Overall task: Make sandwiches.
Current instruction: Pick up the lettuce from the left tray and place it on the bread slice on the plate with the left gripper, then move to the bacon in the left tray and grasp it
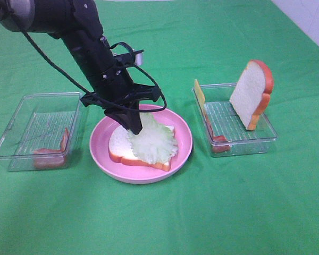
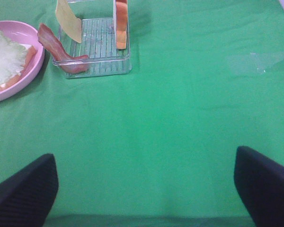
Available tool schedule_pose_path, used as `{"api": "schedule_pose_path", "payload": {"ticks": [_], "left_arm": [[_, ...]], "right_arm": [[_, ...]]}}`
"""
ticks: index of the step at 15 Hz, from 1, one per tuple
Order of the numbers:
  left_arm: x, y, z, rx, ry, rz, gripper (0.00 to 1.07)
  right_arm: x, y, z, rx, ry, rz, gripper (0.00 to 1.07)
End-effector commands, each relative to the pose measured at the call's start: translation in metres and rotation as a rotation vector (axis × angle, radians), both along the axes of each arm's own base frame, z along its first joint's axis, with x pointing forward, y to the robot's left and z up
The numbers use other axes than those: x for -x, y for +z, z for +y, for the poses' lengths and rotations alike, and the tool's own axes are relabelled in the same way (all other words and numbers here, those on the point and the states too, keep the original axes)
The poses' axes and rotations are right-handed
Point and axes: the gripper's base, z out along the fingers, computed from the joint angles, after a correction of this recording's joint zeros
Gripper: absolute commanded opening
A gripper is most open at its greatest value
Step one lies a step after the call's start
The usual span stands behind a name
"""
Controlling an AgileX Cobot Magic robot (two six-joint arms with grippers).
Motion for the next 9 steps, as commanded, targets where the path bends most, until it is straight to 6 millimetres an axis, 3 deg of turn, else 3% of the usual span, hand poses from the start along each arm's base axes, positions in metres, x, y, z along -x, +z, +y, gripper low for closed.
{"api": "schedule_pose_path", "payload": {"ticks": [1, 2, 4, 5, 9], "left_arm": [[-0.001, 0.003, -0.001, -0.007, 0.02, -0.008, 0.09], [-0.002, 0.005, -0.001, -0.019, 0.02, -0.012, 0.28], [-0.007, 0.02, 0.003, -0.081, 0.009, -0.027, 0.86], [-0.009, 0.031, 0.005, -0.118, -0.014, -0.026, 1.02], [-0.009, 0.085, 0.009, -0.131, -0.003, -0.097, 1.02]], "right_arm": [[0.003, -0.001, 0.0, -0.001, -0.003, -0.026, 0.96], [0.003, -0.001, 0.0, -0.001, -0.003, -0.026, 0.96], [0.003, -0.001, 0.0, -0.001, -0.003, -0.026, 0.96], [0.003, -0.001, 0.0, -0.001, -0.003, -0.026, 0.96], [0.003, -0.001, 0.0, -0.001, -0.003, -0.026, 0.96]]}}
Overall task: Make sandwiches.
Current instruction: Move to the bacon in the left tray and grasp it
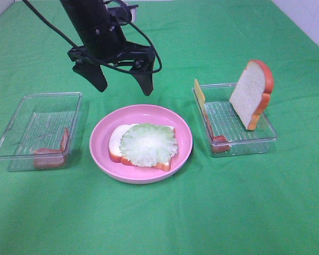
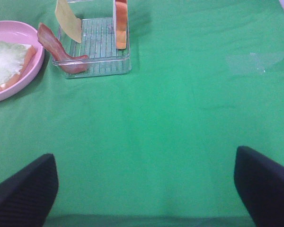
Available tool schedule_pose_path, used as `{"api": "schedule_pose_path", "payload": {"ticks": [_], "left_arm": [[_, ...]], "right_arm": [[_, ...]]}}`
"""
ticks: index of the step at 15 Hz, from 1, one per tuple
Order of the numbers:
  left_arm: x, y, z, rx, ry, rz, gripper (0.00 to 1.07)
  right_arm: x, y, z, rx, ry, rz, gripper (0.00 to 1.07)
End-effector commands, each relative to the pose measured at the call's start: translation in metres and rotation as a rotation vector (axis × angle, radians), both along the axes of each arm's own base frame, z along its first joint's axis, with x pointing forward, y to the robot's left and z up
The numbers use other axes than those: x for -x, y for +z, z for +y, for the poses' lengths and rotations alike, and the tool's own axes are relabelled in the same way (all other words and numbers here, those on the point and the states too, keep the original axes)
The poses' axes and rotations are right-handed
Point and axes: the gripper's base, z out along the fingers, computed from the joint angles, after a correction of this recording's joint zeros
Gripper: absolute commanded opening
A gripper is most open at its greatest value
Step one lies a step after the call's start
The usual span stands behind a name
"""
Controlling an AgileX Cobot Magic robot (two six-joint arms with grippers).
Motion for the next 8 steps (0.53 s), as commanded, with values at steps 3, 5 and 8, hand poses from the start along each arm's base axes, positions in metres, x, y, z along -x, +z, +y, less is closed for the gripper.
{"api": "schedule_pose_path", "payload": {"ticks": [3, 5, 8], "left_arm": [[0.036, 0.041, 0.025, -0.121, -0.01, 0.016, 1.01], [0.054, 0.039, 0.047, -0.247, 0.041, 0.021, 1.0], [0.064, 0.015, 0.058, -0.298, 0.128, 0.118, 1.0]], "right_arm": [[0.003, -0.001, 0.0, -0.001, -0.003, -0.026, 0.96], [0.003, -0.001, 0.0, -0.001, -0.003, -0.026, 0.96], [0.003, -0.001, 0.0, -0.001, -0.003, -0.026, 0.96]]}}
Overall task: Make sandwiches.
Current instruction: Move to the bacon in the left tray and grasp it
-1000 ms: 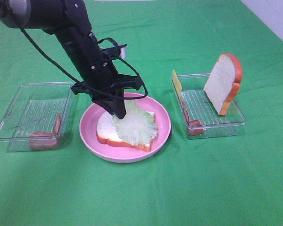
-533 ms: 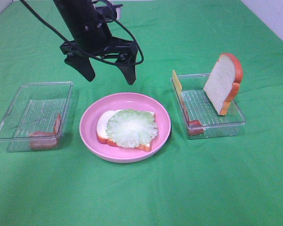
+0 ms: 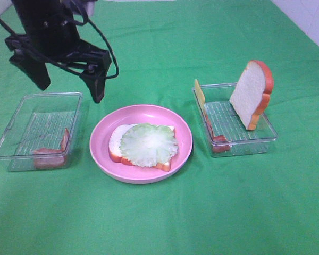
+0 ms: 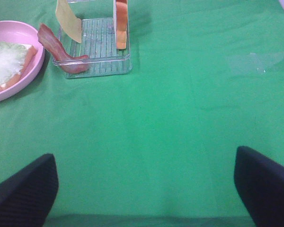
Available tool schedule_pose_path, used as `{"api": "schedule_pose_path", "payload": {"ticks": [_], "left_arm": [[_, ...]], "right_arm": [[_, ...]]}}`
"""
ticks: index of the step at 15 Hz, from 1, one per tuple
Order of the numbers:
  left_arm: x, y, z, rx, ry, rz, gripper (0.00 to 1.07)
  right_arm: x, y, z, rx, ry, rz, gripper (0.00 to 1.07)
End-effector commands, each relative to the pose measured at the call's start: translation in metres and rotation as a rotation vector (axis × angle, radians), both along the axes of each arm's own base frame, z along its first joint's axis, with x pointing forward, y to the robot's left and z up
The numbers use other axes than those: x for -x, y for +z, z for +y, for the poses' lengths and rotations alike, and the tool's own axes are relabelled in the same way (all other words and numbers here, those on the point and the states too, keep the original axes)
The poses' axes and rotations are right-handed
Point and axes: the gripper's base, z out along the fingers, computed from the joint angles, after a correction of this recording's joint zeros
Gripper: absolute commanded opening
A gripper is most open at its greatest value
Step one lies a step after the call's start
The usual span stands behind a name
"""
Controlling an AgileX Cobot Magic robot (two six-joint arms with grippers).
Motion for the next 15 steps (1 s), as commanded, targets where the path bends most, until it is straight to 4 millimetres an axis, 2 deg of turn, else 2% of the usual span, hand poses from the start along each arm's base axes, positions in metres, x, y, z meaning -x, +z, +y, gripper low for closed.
{"api": "schedule_pose_path", "payload": {"ticks": [1, 3, 4, 5, 9, 13, 15], "left_arm": [[0.016, -0.021, 0.009, -0.073, 0.083, 0.163, 1.0], [0.016, -0.03, 0.009, -0.086, 0.101, 0.189, 1.0], [0.012, -0.045, 0.009, -0.115, 0.111, 0.217, 1.0], [0.012, -0.048, 0.008, -0.118, 0.114, 0.225, 1.0], [0.004, -0.086, 0.008, -0.149, 0.17, 0.307, 1.0], [0.0, -0.101, 0.006, -0.147, 0.175, 0.314, 0.99], [-0.002, -0.102, 0.01, -0.147, 0.195, 0.317, 0.98]], "right_arm": [[0.003, -0.001, 0.0, -0.001, -0.003, -0.026, 0.96], [0.003, -0.001, 0.0, -0.001, -0.003, -0.026, 0.96], [0.003, -0.001, 0.0, -0.001, -0.003, -0.026, 0.96], [0.003, -0.001, 0.0, -0.001, -0.003, -0.026, 0.96], [0.003, -0.001, 0.0, -0.001, -0.003, -0.026, 0.96], [0.003, -0.001, 0.0, -0.001, -0.003, -0.026, 0.96], [0.003, -0.001, 0.0, -0.001, -0.003, -0.026, 0.96]]}}
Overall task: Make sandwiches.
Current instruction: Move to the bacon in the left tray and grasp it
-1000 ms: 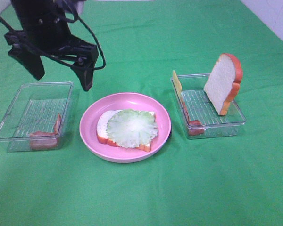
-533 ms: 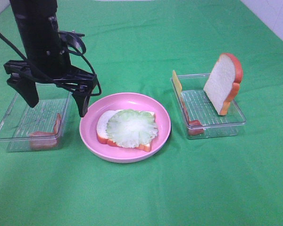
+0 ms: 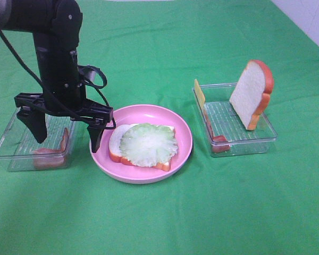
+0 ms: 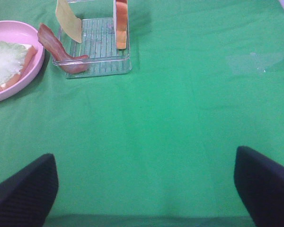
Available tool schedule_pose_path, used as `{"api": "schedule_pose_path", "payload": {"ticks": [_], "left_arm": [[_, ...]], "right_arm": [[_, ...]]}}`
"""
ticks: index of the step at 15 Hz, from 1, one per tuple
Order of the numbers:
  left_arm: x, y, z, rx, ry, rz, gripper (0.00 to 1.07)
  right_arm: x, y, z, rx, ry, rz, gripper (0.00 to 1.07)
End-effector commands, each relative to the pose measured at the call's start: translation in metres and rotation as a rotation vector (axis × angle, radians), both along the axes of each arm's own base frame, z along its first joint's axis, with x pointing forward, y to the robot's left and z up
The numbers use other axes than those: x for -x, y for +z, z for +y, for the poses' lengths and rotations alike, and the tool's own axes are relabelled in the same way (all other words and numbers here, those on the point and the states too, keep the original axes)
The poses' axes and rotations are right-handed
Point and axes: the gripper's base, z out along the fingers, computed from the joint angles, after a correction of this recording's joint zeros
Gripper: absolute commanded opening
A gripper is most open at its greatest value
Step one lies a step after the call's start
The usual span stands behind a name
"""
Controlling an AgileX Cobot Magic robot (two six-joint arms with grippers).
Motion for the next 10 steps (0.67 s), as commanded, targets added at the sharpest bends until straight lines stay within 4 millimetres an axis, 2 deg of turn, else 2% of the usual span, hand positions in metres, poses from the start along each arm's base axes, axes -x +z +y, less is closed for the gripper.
{"api": "schedule_pose_path", "payload": {"ticks": [1, 4, 7, 10], "left_arm": [[0.0038, -0.003, 0.0065, -0.043, 0.03, 0.054, 0.98], [-0.0011, -0.0066, 0.0107, -0.044, 0.042, 0.031, 0.97], [-0.002, -0.0078, 0.0139, -0.047, 0.05, 0.039, 0.92], [-0.0028, -0.0079, 0.0136, -0.044, 0.047, 0.03, 0.75]], "right_arm": [[0.0026, -0.0007, -0.0001, -0.001, -0.003, -0.026, 0.96], [0.0026, -0.0007, -0.0001, -0.001, -0.003, -0.026, 0.96], [0.0026, -0.0007, -0.0001, -0.001, -0.003, -0.026, 0.96], [0.0026, -0.0007, -0.0001, -0.001, -0.003, -0.026, 0.96]]}}
